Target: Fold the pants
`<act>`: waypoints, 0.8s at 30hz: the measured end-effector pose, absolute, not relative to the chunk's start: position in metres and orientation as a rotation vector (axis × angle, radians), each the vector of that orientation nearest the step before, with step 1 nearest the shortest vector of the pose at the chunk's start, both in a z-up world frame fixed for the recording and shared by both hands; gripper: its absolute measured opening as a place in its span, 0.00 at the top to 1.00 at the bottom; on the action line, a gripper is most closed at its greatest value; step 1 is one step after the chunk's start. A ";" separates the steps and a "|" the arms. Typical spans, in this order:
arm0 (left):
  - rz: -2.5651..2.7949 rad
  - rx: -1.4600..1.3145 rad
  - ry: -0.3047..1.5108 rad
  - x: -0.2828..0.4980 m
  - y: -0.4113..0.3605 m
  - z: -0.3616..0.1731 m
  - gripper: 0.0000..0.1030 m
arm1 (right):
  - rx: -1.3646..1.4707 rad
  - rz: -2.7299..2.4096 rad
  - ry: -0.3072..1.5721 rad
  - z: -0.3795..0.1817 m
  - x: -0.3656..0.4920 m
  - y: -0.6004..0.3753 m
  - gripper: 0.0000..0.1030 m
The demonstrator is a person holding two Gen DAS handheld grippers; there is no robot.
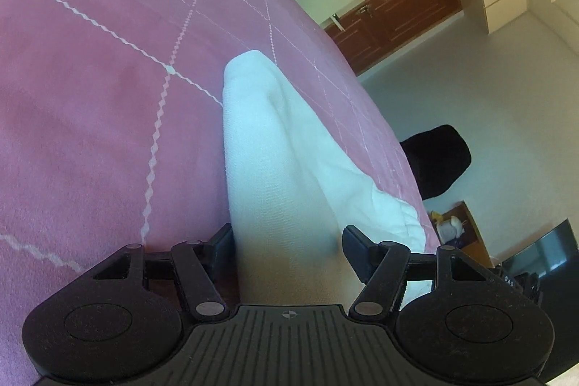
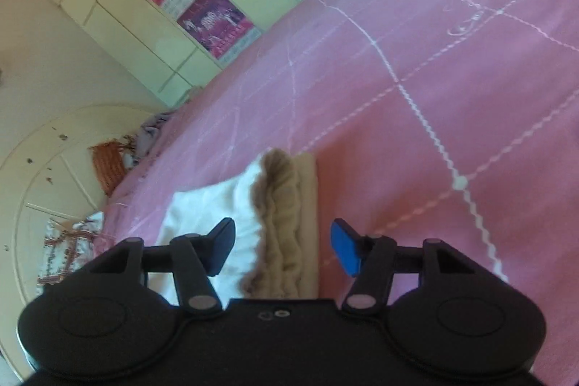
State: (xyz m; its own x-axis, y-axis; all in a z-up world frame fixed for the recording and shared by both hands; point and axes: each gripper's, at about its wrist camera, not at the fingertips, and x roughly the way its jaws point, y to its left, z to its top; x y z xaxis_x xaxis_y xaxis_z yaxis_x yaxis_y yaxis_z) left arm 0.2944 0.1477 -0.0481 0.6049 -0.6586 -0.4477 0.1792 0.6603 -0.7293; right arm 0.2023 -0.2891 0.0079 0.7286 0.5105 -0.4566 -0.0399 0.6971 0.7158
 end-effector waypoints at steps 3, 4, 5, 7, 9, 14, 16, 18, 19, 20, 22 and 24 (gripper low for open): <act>-0.536 -0.680 0.764 0.292 0.144 -0.047 0.36 | 0.740 0.389 0.765 0.008 0.207 -0.283 0.45; -0.538 -0.681 0.762 0.291 0.143 -0.047 0.36 | 0.714 0.392 0.782 0.007 0.207 -0.279 0.44; -0.539 -0.687 0.759 0.289 0.144 -0.047 0.36 | 0.704 0.401 0.804 0.004 0.209 -0.274 0.44; -0.541 -0.689 0.756 0.284 0.149 -0.047 0.36 | 0.681 0.402 0.842 -0.002 0.213 -0.263 0.41; -0.540 -0.680 0.759 0.283 0.148 -0.046 0.36 | 0.641 0.391 0.825 -0.002 0.215 -0.255 0.55; -0.553 -0.680 0.751 0.280 0.149 -0.047 0.36 | 0.665 0.387 0.770 0.010 0.205 -0.262 0.84; -0.555 -0.684 0.753 0.281 0.150 -0.047 0.36 | 0.723 0.338 0.815 -0.012 0.206 -0.274 0.83; -0.562 -0.686 0.758 0.283 0.151 -0.047 0.36 | 0.803 0.346 0.801 -0.019 0.203 -0.281 0.81; -0.567 -0.686 0.761 0.283 0.153 -0.047 0.36 | 0.808 0.351 0.788 -0.017 0.202 -0.281 0.79; -0.572 -0.688 0.764 0.284 0.154 -0.047 0.36 | 0.811 0.353 0.777 -0.014 0.200 -0.280 0.78; -0.584 -0.698 0.770 0.286 0.156 -0.048 0.36 | 0.790 0.343 0.747 -0.009 0.194 -0.282 0.68; -0.598 -0.709 0.777 0.290 0.158 -0.050 0.36 | 0.769 0.327 0.738 -0.008 0.193 -0.286 0.48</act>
